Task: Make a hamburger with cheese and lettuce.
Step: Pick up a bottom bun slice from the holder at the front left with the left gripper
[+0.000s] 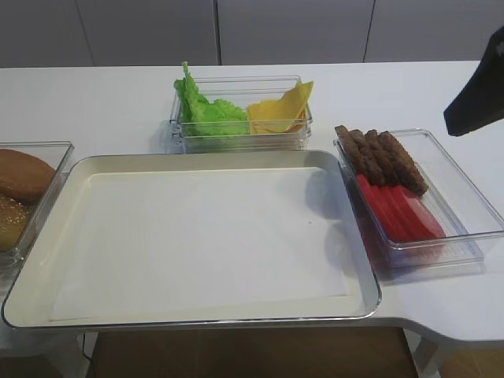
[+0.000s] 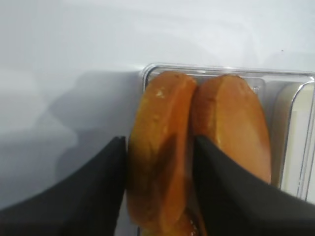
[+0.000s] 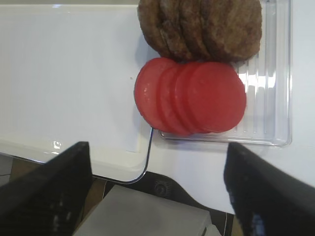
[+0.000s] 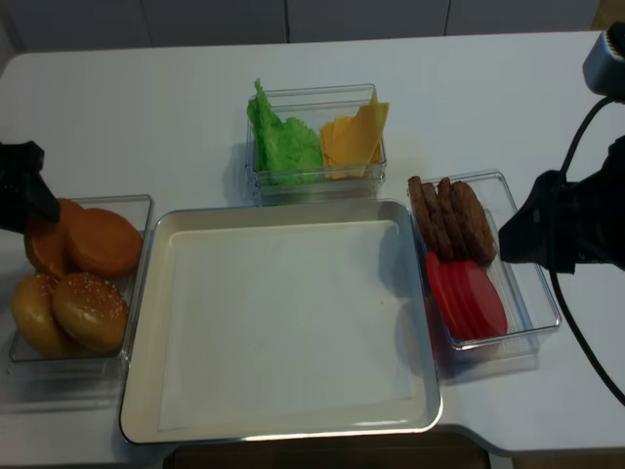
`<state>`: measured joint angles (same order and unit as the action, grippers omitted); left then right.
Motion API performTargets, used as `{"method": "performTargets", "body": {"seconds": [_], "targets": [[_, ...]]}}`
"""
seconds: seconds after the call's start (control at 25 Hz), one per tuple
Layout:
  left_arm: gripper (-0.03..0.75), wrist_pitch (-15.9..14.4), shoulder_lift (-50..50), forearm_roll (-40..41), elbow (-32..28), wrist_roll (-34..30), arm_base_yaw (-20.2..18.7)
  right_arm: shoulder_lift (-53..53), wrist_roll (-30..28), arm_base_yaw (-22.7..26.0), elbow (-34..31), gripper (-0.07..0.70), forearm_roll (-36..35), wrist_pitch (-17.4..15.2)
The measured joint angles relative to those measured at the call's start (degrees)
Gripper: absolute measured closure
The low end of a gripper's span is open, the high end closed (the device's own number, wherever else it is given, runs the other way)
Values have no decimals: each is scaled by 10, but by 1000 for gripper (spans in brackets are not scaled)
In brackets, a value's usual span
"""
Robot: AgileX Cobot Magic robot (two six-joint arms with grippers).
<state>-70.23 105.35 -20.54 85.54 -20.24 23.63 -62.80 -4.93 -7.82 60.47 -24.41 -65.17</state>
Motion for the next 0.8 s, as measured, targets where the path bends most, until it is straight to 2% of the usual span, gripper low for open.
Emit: {"method": "performTargets", "body": {"seconds": [0.36,0.64,0.8], "targets": [[456,1,0,0,0,12,0,0,-1,0,0,0,0,0],[579,1,0,7,0,13,0,0,-1,0,0,3,0,0],[596,1,0,7,0,12,0,0,-1,0,0,5,0,0]]}}
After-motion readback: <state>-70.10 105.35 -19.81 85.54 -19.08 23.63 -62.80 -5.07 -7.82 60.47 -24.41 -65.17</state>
